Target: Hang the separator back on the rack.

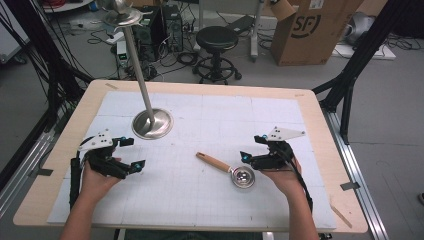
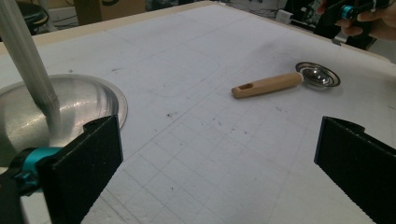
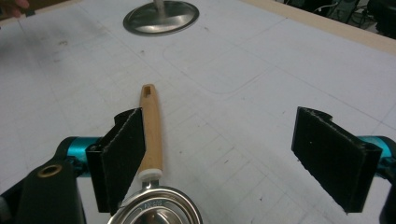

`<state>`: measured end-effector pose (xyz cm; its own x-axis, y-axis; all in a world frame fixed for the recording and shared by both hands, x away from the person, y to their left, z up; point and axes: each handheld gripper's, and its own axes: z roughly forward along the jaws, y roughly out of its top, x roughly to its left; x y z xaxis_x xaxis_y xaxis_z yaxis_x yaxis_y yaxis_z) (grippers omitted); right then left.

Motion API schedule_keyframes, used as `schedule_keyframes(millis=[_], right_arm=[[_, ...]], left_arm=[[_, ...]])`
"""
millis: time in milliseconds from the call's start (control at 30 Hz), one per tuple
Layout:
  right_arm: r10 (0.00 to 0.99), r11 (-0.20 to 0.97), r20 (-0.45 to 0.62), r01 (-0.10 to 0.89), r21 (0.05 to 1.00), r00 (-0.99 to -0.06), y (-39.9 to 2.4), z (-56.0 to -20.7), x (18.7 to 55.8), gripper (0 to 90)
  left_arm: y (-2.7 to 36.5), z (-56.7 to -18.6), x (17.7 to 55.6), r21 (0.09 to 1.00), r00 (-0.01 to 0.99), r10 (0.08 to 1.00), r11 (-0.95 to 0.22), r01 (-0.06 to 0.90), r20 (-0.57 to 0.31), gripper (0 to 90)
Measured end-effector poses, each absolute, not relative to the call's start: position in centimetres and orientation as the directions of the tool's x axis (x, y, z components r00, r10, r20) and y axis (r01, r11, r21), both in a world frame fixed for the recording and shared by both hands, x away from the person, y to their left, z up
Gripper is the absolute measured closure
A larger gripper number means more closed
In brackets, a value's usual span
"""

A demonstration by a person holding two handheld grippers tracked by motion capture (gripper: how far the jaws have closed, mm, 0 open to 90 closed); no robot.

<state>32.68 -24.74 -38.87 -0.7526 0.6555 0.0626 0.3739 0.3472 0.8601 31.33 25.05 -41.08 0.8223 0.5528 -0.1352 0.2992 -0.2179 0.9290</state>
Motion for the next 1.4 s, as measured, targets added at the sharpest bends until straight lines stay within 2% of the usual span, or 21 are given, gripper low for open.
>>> schedule_keyframes(millis=[333, 633, 833, 1133, 1233, 1267, 1400], right_arm=[[0.607, 0.454, 0.04, 0.387, 0.802, -0.794, -22.4, -39.4, 33.4, 17.1], [0.552, 0.58, 0.033, 0.412, 0.703, -0.833, -19.9, -40.2, 33.9, 19.9], [0.52, 0.662, 0.005, 0.407, 0.629, -0.854, -18.7, -41.0, 34.0, 26.2], [0.483, 0.719, 0.007, 0.402, 0.567, -0.875, -17.6, -41.5, 34.1, 35.9], [0.465, 0.737, 0.018, 0.398, 0.547, -0.885, -17.1, -41.5, 34.2, 43.6], [0.456, 0.754, 0.016, 0.396, 0.524, -0.89, -16.7, -41.5, 34.3, 48.7], [0.448, 0.78, 0.001, 0.391, 0.489, -0.894, -16.3, -41.4, 34.4, 51.9]], left_arm=[[25.0, -41.0, 31.1, 0.929, 0.823, 0.552, -0.221, 0.298, -0.133, 1.6], [25.1, -40.9, 31.2, 0.931, 0.822, 0.553, -0.214, 0.295, -0.134, 1.6], [25.0, -41.0, 31.2, 0.928, 0.821, 0.554, -0.222, 0.3, -0.133, 1.6], [24.9, -41.1, 31.2, 0.926, 0.821, 0.555, -0.224, 0.303, -0.134, 1.6], [25.0, -41.1, 31.2, 0.926, 0.821, 0.555, -0.225, 0.302, -0.134, 1.6], [25.0, -41.1, 31.2, 0.926, 0.822, 0.553, -0.225, 0.303, -0.134, 1.6], [24.9, -41.1, 31.2, 0.925, 0.822, 0.553, -0.226, 0.306, -0.137, 1.6]])
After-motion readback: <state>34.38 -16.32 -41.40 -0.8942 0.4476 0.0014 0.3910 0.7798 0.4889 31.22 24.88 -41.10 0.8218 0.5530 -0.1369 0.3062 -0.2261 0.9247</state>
